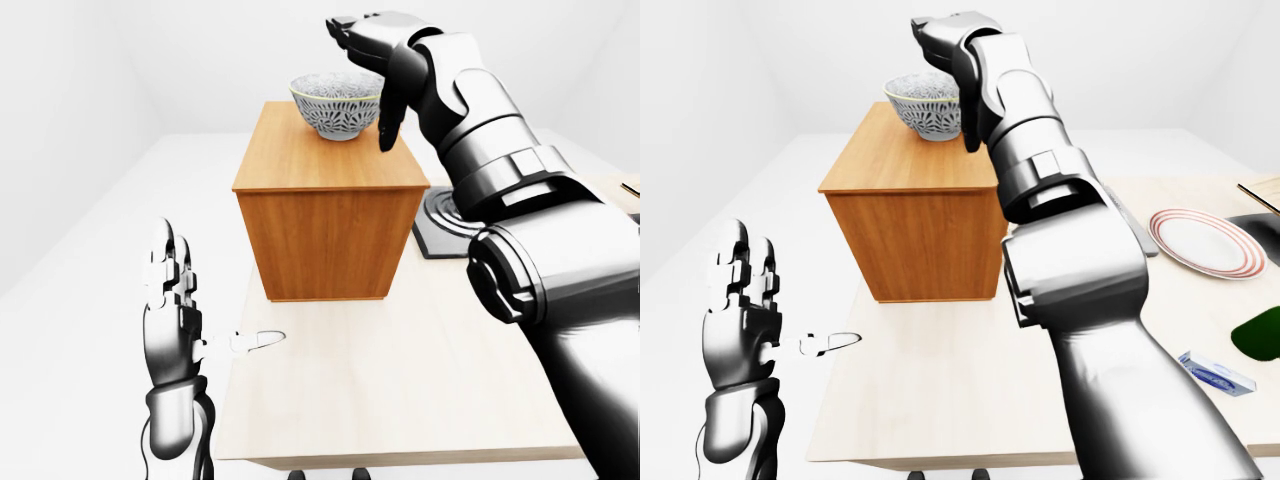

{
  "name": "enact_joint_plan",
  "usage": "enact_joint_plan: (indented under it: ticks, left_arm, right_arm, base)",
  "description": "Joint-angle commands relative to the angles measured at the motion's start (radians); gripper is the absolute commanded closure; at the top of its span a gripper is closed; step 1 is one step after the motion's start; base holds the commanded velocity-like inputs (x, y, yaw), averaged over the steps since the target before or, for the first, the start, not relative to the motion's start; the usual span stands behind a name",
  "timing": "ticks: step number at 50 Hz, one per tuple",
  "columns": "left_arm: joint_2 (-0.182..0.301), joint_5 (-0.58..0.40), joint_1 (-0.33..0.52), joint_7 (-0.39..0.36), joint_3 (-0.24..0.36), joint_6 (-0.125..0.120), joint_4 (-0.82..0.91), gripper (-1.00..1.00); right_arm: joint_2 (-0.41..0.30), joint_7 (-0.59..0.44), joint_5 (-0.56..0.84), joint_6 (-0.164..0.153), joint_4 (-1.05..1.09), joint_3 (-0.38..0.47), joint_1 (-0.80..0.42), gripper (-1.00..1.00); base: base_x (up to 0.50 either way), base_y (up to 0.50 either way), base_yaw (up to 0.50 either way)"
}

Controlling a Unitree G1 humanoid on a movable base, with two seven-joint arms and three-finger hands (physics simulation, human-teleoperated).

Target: Put the bowl on the top of the cabinet.

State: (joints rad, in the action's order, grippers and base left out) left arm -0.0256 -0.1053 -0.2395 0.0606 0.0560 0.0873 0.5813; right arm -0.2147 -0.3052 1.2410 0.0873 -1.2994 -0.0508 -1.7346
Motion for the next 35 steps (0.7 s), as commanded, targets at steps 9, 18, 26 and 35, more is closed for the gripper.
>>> enact_joint_plan:
  ticks: [9, 18, 26, 35]
  left_arm:
    - [-0.001, -0.004, 0.005, 0.000, 0.001, 0.000, -0.008, -1.00]
    - [0.000, -0.003, 0.012, 0.004, 0.005, 0.000, -0.014, -1.00]
    - [-0.001, -0.006, 0.015, 0.007, 0.005, 0.000, -0.020, -1.00]
    - [0.000, -0.008, 0.019, 0.010, 0.004, 0.000, -0.028, -1.00]
  right_arm:
    - [-0.244, -0.108, 0.075, 0.000, -0.034, 0.039, -0.259, -1.00]
    - [-0.396, -0.155, 0.121, 0.000, -0.042, 0.078, -0.360, -1.00]
    - [-0.479, -0.158, 0.140, 0.000, -0.042, 0.112, -0.360, -1.00]
    - [-0.546, -0.173, 0.138, 0.000, -0.040, 0.137, -0.360, -1.00]
  base:
    - [0.00, 0.00, 0.00]
    - [0.00, 0.00, 0.00]
    - [0.00, 0.00, 0.00]
    - [0.00, 0.00, 0.00]
